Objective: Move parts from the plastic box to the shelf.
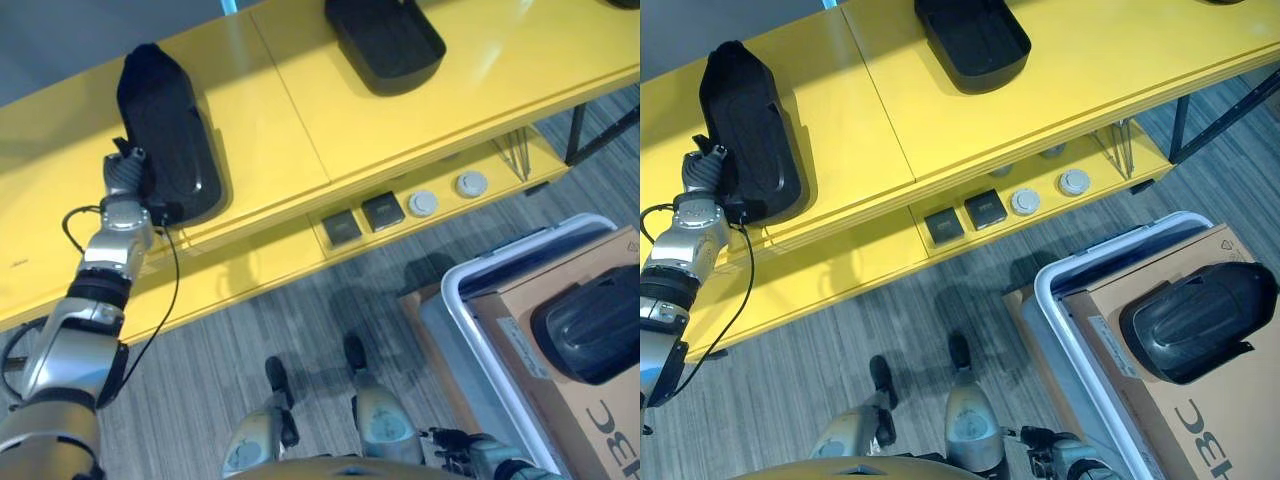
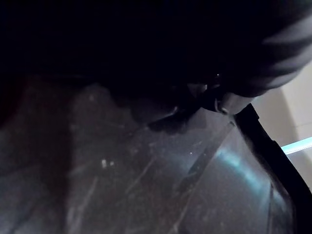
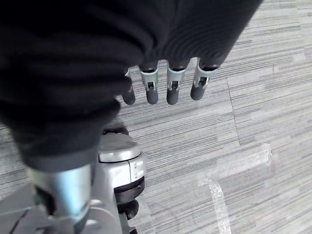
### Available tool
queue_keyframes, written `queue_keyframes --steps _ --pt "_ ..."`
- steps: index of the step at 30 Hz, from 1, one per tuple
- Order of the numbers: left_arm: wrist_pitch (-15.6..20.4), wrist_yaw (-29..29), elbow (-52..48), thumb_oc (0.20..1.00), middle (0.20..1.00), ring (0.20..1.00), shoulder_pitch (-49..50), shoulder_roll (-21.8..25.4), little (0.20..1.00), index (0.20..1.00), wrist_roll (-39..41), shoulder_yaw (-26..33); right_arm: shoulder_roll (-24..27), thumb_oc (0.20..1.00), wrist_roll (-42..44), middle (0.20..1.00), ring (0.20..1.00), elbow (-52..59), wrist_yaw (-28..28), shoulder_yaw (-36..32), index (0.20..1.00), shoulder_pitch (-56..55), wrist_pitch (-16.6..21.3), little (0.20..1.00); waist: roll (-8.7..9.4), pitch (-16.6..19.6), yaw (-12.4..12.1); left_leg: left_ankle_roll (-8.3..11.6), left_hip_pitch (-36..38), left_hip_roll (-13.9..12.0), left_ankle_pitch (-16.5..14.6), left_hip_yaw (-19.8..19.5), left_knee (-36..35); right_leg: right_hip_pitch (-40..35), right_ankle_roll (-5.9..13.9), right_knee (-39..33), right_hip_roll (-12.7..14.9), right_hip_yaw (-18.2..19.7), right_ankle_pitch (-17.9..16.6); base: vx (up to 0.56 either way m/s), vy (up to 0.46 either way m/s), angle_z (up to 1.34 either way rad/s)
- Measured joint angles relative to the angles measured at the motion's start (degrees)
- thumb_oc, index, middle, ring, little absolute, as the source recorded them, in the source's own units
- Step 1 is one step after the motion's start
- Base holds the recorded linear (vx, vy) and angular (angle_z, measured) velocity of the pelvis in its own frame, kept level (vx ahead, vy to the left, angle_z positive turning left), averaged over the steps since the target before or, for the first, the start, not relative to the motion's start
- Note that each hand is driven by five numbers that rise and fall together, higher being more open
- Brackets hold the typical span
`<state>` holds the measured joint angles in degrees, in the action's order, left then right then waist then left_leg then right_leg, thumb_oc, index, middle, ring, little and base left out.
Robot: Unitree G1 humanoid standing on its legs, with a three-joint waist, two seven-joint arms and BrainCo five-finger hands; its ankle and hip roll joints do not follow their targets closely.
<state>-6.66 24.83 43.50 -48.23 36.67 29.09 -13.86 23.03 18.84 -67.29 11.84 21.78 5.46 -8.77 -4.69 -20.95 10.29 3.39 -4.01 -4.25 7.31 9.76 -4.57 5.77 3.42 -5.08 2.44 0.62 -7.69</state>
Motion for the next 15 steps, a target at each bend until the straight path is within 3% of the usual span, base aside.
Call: queue_keyframes --steps 1,2,3,7,15 --pt "-0.3 0.0 0.0 0.435 0.435 0.435 -0.4 0.2 0.435 0.435 0.0 0.0 0.0 1.0 0.0 1.0 1.0 0.3 0.0 0.0 1.0 0.0 0.0 1.0 0.22 -0.1 0.0 0.01 0.0 0.0 0.0 0.0 0.0 0.0 0.08 0.0 0.0 0.0 0.1 0.0 0.0 0.0" --pt "-0.6 0.0 0.1 0.561 0.561 0.561 -0.9 0.3 0.561 0.561 0.0 -0.3 0.0 1.0 0.5 1.0 1.0 0.7 0.0 0.0 1.0 0.1 0.0 1.0 0.48 -0.3 0.0 0.07 0.0 0.0 0.0 0.0 0.0 0.0 0.29 0.0 0.0 0.0 0.2 0.0 0.0 0.0" --pt "-0.8 0.0 0.3 1.0 1.0 1.0 -1.5 0.4 1.0 1.0 0.0 -0.7 -0.1 1.0 1.3 1.0 1.0 0.7 0.0 0.0 1.0 0.4 0.0 1.0 0.72 -0.4 -0.1 0.26 -0.1 0.0 -0.2 0.0 0.0 0.1 0.3 0.0 0.0 0.0 0.2 0.0 0.0 0.0" --pt "-1.4 0.0 0.3 1.0 1.0 1.0 -2.1 0.5 1.0 1.0 0.0 -1.0 -0.2 1.0 2.1 1.0 1.0 1.0 0.0 0.0 1.0 0.5 -0.1 1.0 0.96 -0.6 -0.1 0.39 -0.2 0.0 -0.2 -0.1 -0.3 0.1 0.3 0.0 0.0 0.1 0.2 0.01 -0.006 0.0" --pt "-6.2 -0.1 2.6 1.0 1.0 1.0 -6.0 0.5 1.0 1.0 -0.6 -3.6 -0.5 1.0 3.5 1.0 1.0 1.0 0.0 0.5 1.0 0.5 1.3 1.0 1.23 -0.4 0.1 -0.03 0.7 0.0 0.1 -0.4 -0.3 -1.1 -0.05 0.2 0.1 -0.8 -0.1 0.01 -0.027 0.02"
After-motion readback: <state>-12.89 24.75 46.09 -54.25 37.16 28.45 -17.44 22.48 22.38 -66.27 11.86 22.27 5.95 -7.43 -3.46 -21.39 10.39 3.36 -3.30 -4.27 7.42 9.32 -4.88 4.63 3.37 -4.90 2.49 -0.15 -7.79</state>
